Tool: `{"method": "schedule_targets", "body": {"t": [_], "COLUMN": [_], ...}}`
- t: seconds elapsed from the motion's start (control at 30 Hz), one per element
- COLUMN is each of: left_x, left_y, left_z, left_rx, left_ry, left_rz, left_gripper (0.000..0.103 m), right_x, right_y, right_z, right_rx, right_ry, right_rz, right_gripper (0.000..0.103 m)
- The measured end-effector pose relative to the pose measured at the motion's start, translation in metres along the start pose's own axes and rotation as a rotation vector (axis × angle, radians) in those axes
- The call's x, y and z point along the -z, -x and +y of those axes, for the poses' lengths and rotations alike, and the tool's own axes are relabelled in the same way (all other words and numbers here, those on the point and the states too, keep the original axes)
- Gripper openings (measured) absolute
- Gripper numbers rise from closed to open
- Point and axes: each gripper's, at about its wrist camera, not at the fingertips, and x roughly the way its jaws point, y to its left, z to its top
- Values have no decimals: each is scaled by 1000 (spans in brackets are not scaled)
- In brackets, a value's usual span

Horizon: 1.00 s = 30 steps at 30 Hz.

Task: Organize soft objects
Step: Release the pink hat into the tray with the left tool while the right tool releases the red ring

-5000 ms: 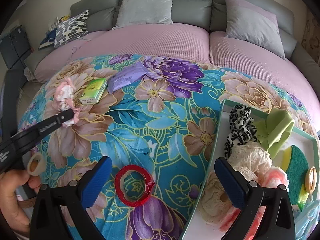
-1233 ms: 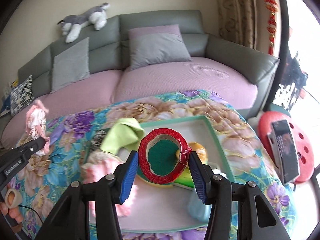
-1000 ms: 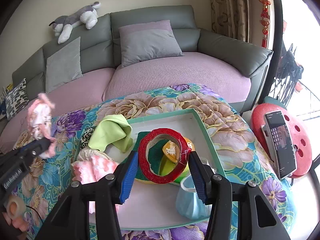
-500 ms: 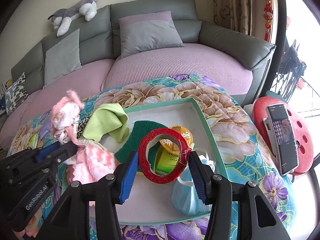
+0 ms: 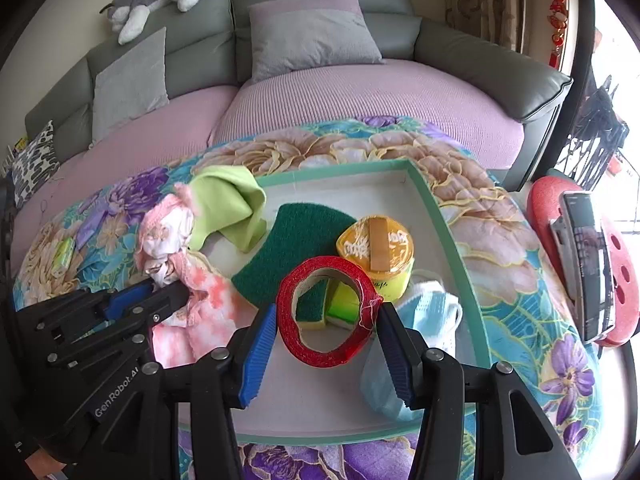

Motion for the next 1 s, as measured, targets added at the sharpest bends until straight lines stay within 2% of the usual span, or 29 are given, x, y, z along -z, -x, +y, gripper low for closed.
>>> {"method": "schedule_targets", "body": {"t": [0.17, 0.43, 0.5, 0.67, 0.83, 0.9, 1.0], "left_x": [-1, -3, -4, -7, -8, -8, -5], "left_y": [1, 12, 16, 37, 53, 57, 59], "left_z": [0, 2, 1, 12, 39, 51, 69], "left_rx": [11, 27, 24, 11, -34, -61, -87], "left_ry": [2, -5, -13, 3, 74, 110, 152], "left_rz": [4, 0, -8, -52, -99, -109, -114], "left_gripper": [18, 38, 44, 49, 64, 79, 85], "right_x": [2, 3, 2, 0, -2, -4, -8], "right_y": [-7, -9, -9, -4, 3, 8, 16], "right_z": [1, 1, 0, 0, 2, 4, 5], "right_rx": [2, 8, 9, 15, 26, 31, 23], "right_ry": [7, 2, -2, -6, -11, -17, -43], "right_rz": [28, 43, 43, 25, 0, -24, -63], "right_gripper": [54, 56, 67, 80, 92, 103, 103]}}
